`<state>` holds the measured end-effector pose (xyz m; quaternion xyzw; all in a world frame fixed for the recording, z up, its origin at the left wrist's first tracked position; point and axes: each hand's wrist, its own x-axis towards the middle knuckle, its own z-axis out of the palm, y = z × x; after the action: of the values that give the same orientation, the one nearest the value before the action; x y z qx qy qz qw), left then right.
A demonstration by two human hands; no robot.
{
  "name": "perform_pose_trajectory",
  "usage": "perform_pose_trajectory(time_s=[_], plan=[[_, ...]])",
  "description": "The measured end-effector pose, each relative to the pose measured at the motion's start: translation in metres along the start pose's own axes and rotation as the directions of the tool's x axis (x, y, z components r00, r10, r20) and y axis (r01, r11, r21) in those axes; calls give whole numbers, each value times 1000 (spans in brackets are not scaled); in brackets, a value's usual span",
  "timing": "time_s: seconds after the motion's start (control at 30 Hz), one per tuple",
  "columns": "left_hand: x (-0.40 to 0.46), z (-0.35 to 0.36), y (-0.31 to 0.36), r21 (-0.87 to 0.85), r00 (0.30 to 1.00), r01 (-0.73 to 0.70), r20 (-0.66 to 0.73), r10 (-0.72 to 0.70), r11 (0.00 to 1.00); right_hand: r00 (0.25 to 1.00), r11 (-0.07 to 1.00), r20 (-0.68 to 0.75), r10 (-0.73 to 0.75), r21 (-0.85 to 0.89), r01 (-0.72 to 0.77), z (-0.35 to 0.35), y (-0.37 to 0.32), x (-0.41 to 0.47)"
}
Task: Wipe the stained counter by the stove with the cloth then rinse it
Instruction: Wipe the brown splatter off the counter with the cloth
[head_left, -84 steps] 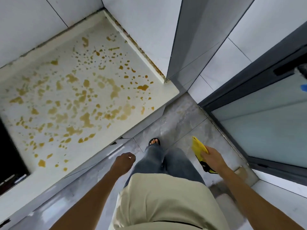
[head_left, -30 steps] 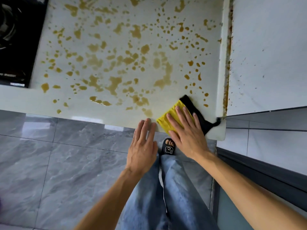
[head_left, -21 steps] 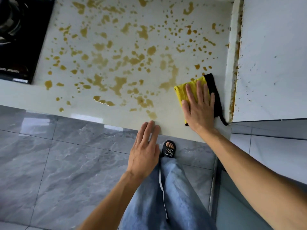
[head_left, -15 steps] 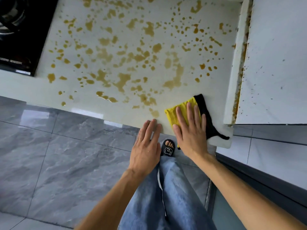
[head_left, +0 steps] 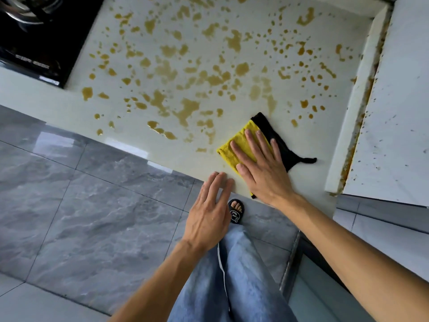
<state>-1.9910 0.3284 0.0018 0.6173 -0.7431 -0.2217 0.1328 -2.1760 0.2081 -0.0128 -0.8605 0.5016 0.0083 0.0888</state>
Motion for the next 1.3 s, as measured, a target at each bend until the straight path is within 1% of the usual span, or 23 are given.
perform_pose_trajectory(time_s=[0.1, 0.17, 0.23, 0.3, 0.37, 0.43, 0.5, 0.57, 0.67, 0.8, 0.83, 0.9, 1.0, 1.07, 1.2, 1.23, 1.3], plan=[[1, 1, -1, 18, 1000, 11, 11, -11, 1000, 989, 990, 47, -139, 4, 139, 1, -8, -12], [1, 3, -1, 32, 999, 44, 20, -45, 999, 968, 971, 78, -240, 8, 240, -5, -11, 16], [-1, 4, -3, 41, 997, 70, 11, -70, 997, 931, 936, 100, -351, 20, 350, -12, -17, 53], [-3, 6, -3, 53, 998, 66, -7, -66, 996, 911, 917, 102, -399, 33, 398, -16, -23, 87], [-3, 8, -2, 58, 997, 75, -18, -74, 995, 929, 934, 98, -356, 42, 354, -21, -24, 111], [-2, 10, 1, 51, 995, 94, -20, -93, 994, 971, 974, 80, -226, 40, 223, -24, -17, 119], [-2, 11, 3, 35, 994, 113, -10, -113, 993, 995, 996, 39, -90, 27, 89, -24, -6, 108], [-2, 11, 5, 33, 992, 123, -7, -123, 992, 1000, 1000, -3, -12, 13, 12, -19, -3, 83], [-1, 8, 6, 46, 992, 123, 2, -123, 991, 1000, 1000, -7, -8, 0, 8, -10, -14, 51], [0, 5, 7, 66, 993, 115, -6, -115, 991, 998, 997, -15, -65, 35, 65, -14, -8, 76], [0, 4, 6, 66, 994, 113, -13, -112, 991, 999, 998, -20, -48, 32, 49, -16, -1, 87], [0, 3, 5, 53, 994, 109, -14, -109, 993, 999, 999, -23, 44, 24, -44, -18, 13, 102], [-2, 3, 6, 69, 994, 106, 3, -106, 992, 982, 983, -40, 183, 28, -182, -18, 19, 83], [-2, 4, 6, 86, 995, 97, 7, -98, 992, 979, 981, -51, 196, 13, -195, -13, 13, 49], [-2, 7, 1, 90, 996, 83, 1, -84, 992, 983, 983, -4, 183, -1, -183, -4, 25, -18], [-2, 7, 0, 94, 997, 83, -3, -83, 992, 977, 977, -6, 212, 4, -212, -6, 35, -19], [-2, 8, -2, 89, 996, 87, -8, -86, 992, 947, 948, -39, 319, 14, -318, -12, 52, 0]])
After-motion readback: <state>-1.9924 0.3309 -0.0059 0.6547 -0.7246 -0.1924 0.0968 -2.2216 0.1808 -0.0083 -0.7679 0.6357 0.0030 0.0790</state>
